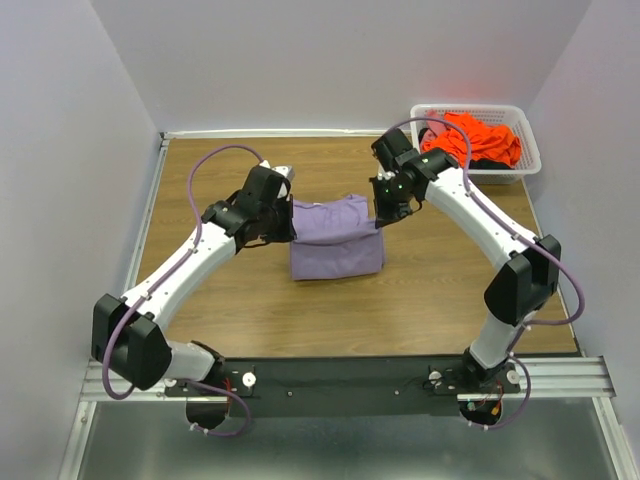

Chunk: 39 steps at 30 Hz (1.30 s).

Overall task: Fold and stack the t-shirts
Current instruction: Fold the tshirt

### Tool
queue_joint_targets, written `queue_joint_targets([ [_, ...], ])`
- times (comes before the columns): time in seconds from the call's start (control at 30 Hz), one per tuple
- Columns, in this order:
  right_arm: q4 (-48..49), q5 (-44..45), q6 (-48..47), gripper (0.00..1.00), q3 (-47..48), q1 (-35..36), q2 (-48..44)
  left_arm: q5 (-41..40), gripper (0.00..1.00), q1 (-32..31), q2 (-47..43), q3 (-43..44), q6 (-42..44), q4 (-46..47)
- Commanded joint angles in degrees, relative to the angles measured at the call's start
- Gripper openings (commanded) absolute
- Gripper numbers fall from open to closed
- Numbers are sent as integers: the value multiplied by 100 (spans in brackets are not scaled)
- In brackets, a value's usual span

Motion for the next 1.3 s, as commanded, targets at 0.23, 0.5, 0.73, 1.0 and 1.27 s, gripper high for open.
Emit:
queue_joint_targets([
  [0.23,-224,-561,-582,0,1365,-395,1017,697,0,762,520,403,503,516],
  [0.5,-232,-799,-811,0,2156,-738,1817,1031,0,1184,1188,623,679,965],
  [0.73,180,-624,-881,0,2500,-896,2521,874,0,1325,2154,1018,714,1448],
  [1.0,1207,-412,-925,0,2255,-931,2882,391,0,1413,2630,835,468,2124],
  [1.27,2034,-184,-873,1,1753,-940,2820,223,0,1501,2709,412,318,2749],
])
